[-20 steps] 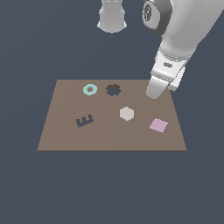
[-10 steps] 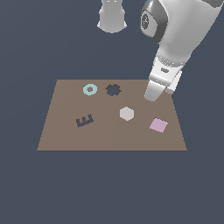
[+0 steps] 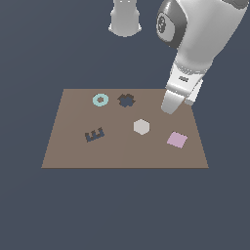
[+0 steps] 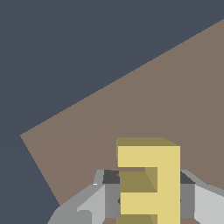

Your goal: Insert a designated object into the corresponding slot on a board.

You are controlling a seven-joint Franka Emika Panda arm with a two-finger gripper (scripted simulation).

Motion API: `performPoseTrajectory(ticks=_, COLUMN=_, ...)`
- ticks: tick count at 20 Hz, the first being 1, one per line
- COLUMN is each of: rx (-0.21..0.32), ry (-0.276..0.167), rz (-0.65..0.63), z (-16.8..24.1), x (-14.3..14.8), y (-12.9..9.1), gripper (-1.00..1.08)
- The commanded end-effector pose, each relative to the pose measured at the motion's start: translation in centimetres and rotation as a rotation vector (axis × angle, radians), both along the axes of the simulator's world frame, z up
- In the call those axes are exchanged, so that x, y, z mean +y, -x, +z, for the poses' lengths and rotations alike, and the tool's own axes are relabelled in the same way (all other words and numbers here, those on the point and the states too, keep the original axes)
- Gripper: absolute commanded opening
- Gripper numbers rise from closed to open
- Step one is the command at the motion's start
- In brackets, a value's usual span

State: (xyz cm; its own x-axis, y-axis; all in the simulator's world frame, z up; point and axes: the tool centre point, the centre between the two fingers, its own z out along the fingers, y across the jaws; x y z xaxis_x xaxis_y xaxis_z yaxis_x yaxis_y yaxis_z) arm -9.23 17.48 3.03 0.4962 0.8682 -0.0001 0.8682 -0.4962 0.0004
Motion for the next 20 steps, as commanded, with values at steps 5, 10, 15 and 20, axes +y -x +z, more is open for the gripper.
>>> performPoseTrajectory(ticks=5, rx=0.0, ry=0.0, rz=0.004, z=0.0, x=-0.1, y=0.0, gripper=-1.0)
performPoseTrajectory(ticks=10, rx=0.0, ry=0.0, rz=0.029, z=0.0, x=-1.0, y=0.0, gripper=-1.0)
performPoseTrajectory(ticks=15, rx=0.0, ry=0.0, rz=0.076, z=0.1, x=-2.6, y=0.0, gripper=-1.0)
performPoseTrajectory(ticks=20, rx=0.0, ry=0.0, rz=0.144, z=0.2, x=-5.0, y=-0.2, gripper=-1.0)
